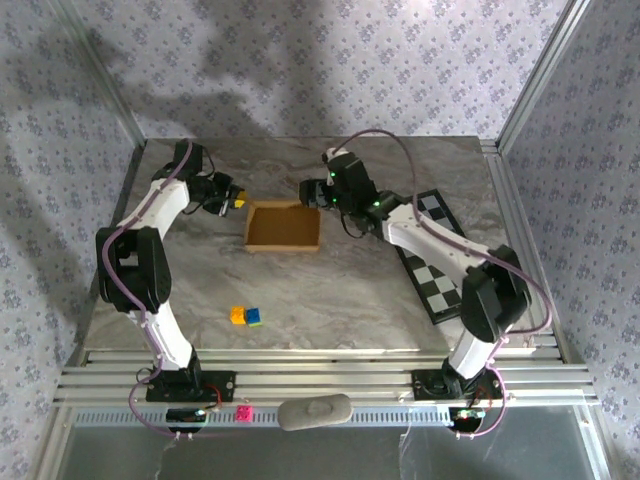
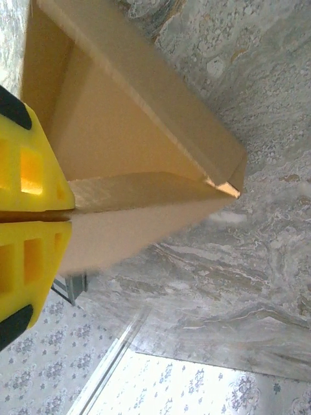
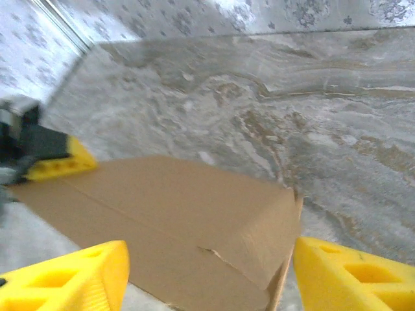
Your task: Fold the paper box
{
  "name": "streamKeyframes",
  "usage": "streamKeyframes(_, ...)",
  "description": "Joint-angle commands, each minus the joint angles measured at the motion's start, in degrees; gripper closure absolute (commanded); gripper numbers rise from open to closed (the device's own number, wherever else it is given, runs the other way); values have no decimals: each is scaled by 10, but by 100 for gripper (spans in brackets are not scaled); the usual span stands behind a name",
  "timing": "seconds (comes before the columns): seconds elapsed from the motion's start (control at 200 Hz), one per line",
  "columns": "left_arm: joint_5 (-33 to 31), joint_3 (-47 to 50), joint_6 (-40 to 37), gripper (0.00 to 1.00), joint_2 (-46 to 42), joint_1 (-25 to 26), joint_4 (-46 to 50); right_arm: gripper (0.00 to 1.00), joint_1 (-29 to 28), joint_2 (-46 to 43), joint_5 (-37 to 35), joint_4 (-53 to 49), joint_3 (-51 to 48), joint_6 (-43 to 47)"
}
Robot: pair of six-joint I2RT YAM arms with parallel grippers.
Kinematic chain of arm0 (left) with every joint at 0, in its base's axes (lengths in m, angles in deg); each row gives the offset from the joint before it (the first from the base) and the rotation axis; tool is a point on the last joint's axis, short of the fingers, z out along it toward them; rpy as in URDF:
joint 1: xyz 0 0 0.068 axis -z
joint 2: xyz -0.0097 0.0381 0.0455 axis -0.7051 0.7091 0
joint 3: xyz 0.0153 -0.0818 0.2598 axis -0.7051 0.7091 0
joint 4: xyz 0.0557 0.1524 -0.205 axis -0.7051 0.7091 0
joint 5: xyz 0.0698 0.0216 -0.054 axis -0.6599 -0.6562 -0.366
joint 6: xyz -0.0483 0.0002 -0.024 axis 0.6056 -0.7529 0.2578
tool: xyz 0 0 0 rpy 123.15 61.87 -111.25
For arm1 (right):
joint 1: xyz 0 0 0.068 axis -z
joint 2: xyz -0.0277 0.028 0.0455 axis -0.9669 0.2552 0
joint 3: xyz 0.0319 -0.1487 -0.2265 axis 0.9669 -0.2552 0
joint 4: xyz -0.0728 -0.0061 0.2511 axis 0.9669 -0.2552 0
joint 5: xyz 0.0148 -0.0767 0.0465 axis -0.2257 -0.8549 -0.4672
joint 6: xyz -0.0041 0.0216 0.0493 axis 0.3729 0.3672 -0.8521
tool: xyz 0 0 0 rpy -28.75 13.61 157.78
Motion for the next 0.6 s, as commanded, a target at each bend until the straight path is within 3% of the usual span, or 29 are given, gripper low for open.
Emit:
streamKeyframes(0.0, -6, -31, -5, 100, -2, 3, 35, 28, 11, -48, 39, -69, 33, -77)
streamKeyframes(0.16, -7, -42, -11, 100, 4, 7, 40, 28, 74, -39, 60, -136, 74, -199)
streamKeyframes(0.33, -7, -44, -11, 100, 8, 11, 39, 38, 151, 103, 227, -237, 195, -344)
streamKeyframes(0.49, -8, -47, -10, 100, 9, 11, 39, 40, 151, 243, 300, -407, 360, -377)
streamKeyframes(0.595, -8, -48, -8, 100, 11, 11, 36, 40, 145, 276, 331, -429, 372, -405)
